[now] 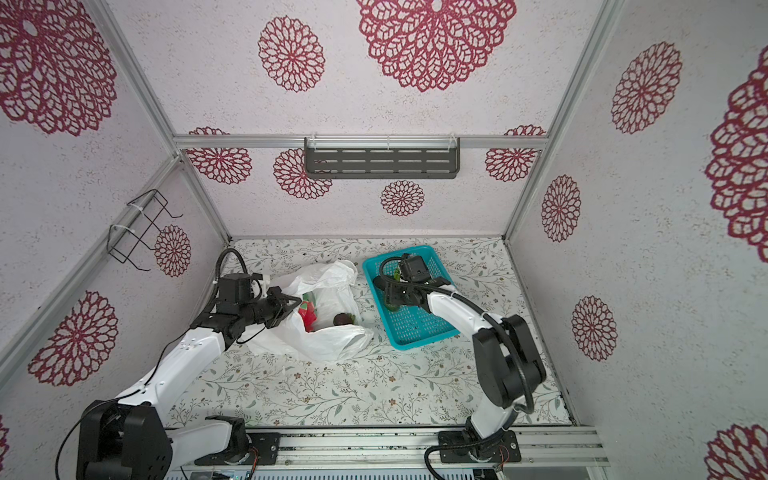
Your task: Place the fruits into the plastic bag
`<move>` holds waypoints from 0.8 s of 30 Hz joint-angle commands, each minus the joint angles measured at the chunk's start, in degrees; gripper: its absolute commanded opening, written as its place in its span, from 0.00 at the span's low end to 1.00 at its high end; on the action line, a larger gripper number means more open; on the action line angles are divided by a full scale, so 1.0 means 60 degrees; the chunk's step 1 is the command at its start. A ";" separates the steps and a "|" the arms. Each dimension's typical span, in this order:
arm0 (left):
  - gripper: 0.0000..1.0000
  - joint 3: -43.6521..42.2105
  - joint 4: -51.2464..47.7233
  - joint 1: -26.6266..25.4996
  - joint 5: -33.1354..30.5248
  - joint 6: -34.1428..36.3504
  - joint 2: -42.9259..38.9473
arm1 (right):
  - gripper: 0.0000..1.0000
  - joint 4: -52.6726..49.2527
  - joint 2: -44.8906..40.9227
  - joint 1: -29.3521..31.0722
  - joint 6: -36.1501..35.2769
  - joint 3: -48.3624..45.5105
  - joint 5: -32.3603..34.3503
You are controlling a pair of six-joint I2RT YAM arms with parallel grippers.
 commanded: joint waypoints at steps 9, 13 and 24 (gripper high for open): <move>0.00 0.0008 -0.0149 -0.0048 -0.0110 0.0045 -0.0214 | 0.65 -0.0520 0.2458 0.0008 -0.0043 0.1798 -0.0055; 0.00 0.0006 -0.0170 -0.0044 -0.0132 0.0063 -0.0258 | 0.48 -0.0388 0.2314 -0.0002 0.0034 0.1689 -0.0052; 0.00 0.0006 -0.0003 -0.0048 -0.0096 0.0052 -0.0088 | 0.32 0.0658 -0.0779 0.0361 -0.0691 0.0674 -0.1466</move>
